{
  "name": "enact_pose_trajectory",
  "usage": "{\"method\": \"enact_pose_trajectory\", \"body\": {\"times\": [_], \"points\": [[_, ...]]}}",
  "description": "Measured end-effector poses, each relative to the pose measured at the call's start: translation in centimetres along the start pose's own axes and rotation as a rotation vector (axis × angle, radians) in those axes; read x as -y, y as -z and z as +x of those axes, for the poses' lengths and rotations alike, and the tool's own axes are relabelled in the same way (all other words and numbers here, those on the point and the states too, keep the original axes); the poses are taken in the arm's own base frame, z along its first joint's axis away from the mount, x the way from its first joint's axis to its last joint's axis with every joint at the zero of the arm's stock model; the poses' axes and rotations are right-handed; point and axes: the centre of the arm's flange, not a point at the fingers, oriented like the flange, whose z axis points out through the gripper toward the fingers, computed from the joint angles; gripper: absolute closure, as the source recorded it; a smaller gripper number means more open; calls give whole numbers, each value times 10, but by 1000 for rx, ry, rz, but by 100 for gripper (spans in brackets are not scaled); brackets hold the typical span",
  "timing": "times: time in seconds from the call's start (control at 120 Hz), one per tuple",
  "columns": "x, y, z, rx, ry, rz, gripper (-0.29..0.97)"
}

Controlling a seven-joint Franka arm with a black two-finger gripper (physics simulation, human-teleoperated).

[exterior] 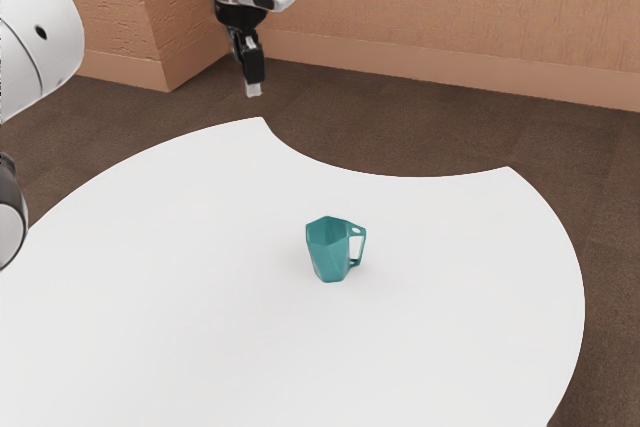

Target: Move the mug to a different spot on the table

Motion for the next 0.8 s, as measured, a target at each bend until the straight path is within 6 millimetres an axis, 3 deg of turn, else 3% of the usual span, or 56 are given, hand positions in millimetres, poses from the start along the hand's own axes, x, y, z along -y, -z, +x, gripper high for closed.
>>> {"method": "enact_pose_trajectory", "body": {"times": [0.1,0.233,0.358,0.692,0.8], "points": [[-8,-16,11,24,-20,-11,0],[-24,-70,39,101,-59,-45,0],[-38,-101,57,145,-92,-62,0],[-101,-171,109,187,-192,-166,0],[-106,-186,127,150,-182,-204,0]]}}
